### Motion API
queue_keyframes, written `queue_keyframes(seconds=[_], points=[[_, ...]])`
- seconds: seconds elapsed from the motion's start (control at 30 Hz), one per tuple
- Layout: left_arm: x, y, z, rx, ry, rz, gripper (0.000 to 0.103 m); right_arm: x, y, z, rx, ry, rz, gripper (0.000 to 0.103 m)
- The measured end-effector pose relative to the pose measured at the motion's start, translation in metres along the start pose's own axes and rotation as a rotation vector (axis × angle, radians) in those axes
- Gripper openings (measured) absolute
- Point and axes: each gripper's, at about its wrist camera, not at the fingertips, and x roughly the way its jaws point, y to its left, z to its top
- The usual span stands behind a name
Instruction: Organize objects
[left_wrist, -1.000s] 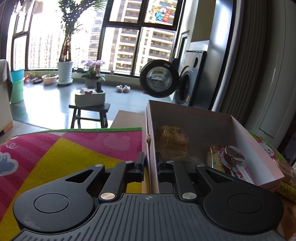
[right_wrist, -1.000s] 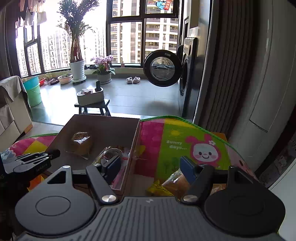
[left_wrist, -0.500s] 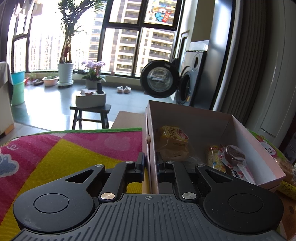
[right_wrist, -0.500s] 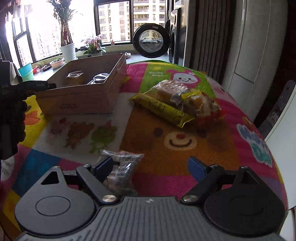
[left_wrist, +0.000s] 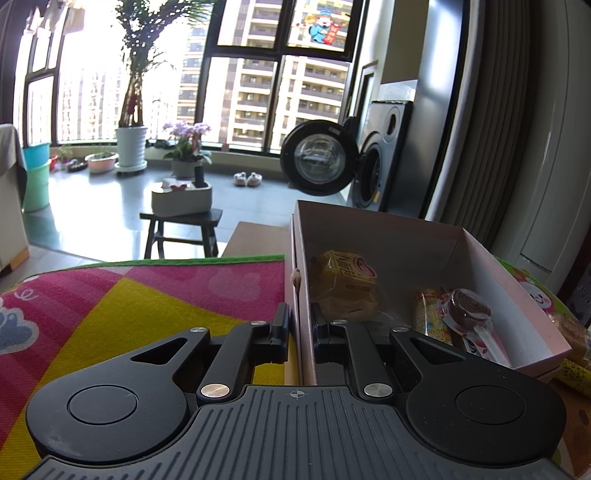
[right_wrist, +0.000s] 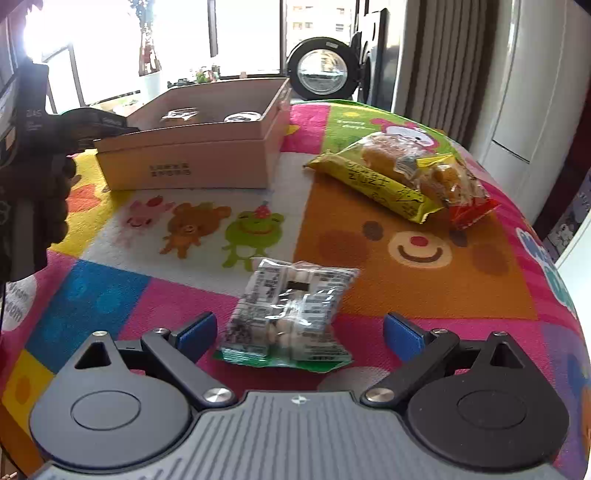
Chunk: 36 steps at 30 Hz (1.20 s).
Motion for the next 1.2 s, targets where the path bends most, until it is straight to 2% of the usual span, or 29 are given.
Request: queue_keyframes(seconds=[0.2, 0.33, 0.63, 0.93, 1.2], points=[[0.0, 0.0, 0.0, 0.0, 0.0, 0.0, 0.013, 0.008, -0.026, 0.004, 0.067, -0.023, -0.1, 0.098], [0.0, 0.0, 0.0, 0.001, 0.0, 0.0, 0.013, 0.01, -0.039, 0.004, 0.127, -0.02, -0.068, 0.102], [0.0, -0.001, 0.0, 0.001, 0.0, 0.001, 0.013, 0.012, -0.036, 0.002, 0.099, -0.027, -0.071, 0.103], [0.0, -0.001, 0.0, 0.001, 0.0, 0.001, 0.013, 0.014, -0.038, 0.007, 0.104, 0.014, -0.059, 0.103], [0.0, -0.001, 0.0, 0.001, -0.001, 0.0, 0.013, 0.014, -0.036, 0.005, 0.057, -0.019, -0.048, 0.103]])
